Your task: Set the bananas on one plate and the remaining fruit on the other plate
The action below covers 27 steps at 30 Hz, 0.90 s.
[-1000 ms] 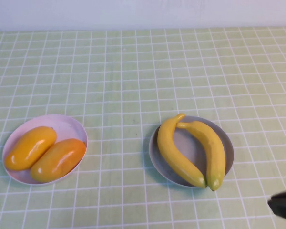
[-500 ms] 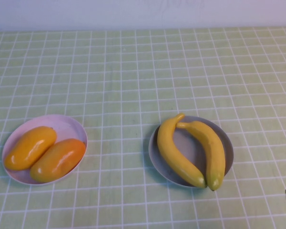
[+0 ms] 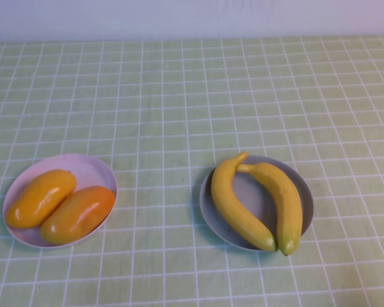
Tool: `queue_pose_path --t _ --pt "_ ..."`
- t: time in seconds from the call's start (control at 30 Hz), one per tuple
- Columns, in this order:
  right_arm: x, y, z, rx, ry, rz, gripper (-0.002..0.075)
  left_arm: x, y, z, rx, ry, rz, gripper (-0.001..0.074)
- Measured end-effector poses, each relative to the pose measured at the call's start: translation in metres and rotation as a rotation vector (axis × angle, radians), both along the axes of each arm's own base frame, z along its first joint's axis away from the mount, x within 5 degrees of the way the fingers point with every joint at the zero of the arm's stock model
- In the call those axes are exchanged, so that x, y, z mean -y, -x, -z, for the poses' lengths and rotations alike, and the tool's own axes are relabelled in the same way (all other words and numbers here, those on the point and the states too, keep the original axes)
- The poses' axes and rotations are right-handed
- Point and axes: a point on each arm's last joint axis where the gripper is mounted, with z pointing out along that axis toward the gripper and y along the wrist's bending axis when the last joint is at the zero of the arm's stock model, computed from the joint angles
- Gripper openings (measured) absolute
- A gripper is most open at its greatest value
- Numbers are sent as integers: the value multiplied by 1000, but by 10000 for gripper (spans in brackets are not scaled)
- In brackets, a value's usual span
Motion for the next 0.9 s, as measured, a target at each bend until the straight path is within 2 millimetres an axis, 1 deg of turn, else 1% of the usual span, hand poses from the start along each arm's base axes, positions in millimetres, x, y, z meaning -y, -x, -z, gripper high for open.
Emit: queue_pose_path --t 0.13,0.37,0.5,0.63,0.73,0.9 --pt "1 1 5 -49 -21 9 -15 0 0 0 2 0 0 2" --pt "0 1 5 -58 -82 4 -15 0 0 0 1 0 0 2" --pt "-3 2 6 -66 -36 -26 -15 0 0 0 1 0 0 2" --pt "-7 4 13 -133 30 -83 -15 0 0 0 1 0 0 2" --pt "-8 5 17 -177 37 -98 -15 0 0 0 1 0 0 2" --pt "-9 5 18 -182 35 -104 -15 0 0 0 1 0 0 2"
